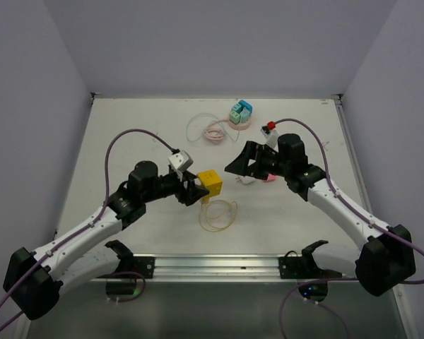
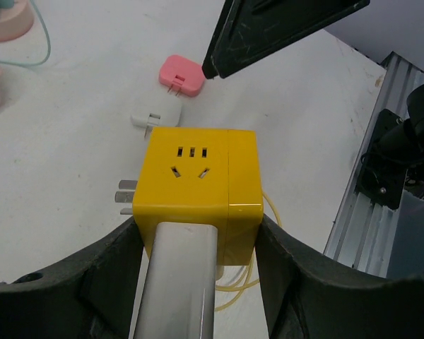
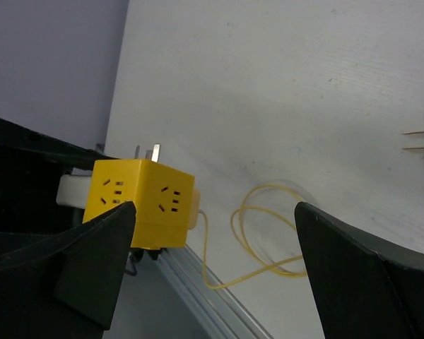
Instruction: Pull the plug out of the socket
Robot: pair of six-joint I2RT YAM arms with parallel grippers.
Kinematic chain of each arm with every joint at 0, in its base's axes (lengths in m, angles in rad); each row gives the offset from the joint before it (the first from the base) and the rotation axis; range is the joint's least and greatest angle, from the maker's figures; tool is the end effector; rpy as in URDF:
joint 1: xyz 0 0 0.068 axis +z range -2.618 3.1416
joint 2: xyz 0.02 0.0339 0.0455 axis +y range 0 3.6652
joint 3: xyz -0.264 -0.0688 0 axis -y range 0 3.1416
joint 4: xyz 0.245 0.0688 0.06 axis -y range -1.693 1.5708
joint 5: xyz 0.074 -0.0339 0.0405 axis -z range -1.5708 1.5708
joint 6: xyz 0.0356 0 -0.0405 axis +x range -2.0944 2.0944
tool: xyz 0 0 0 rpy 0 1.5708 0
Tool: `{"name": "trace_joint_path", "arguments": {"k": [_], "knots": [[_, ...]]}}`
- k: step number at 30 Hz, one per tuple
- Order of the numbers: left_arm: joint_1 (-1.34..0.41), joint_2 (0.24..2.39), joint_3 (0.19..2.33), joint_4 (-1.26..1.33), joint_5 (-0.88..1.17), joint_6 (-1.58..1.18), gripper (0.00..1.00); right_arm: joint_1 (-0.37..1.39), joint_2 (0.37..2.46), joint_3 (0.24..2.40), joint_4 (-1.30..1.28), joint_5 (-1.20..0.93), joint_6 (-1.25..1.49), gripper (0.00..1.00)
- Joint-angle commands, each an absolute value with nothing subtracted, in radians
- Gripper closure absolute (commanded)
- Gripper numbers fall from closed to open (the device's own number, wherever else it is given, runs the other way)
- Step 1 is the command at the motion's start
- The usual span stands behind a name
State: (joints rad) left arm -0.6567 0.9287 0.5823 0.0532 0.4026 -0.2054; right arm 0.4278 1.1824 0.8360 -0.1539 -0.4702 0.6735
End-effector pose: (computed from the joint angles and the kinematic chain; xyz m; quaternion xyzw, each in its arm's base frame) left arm 0.1617 -0.1423 0.2673 0.2922 0.7400 -0.3899 0.4637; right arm 0.2332 0.1240 0.2804 -0.0154 0.8447 0.4303 0.3179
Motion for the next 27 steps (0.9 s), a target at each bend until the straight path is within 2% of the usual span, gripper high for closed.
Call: {"name": "trace_joint_path", "arguments": {"k": [1,10,27], "knots": [[-0.653,0.913,0.666,0.133,0.462,-0.107,1.0,0.463,1.154,0.859,-0.04,-0.529,0.822,0.01],[-0.652,0.9,0.63,0.34,0.466,-0.17,1.0,0.531,1.149,0.799,0.17,-0.526,1.061,0.01],[-0.653,0.914,0.569,0.554,0.417,-0.207,1.0,0.546,1.166,0.767,0.19,-0.56,1.144,0.03]]}}
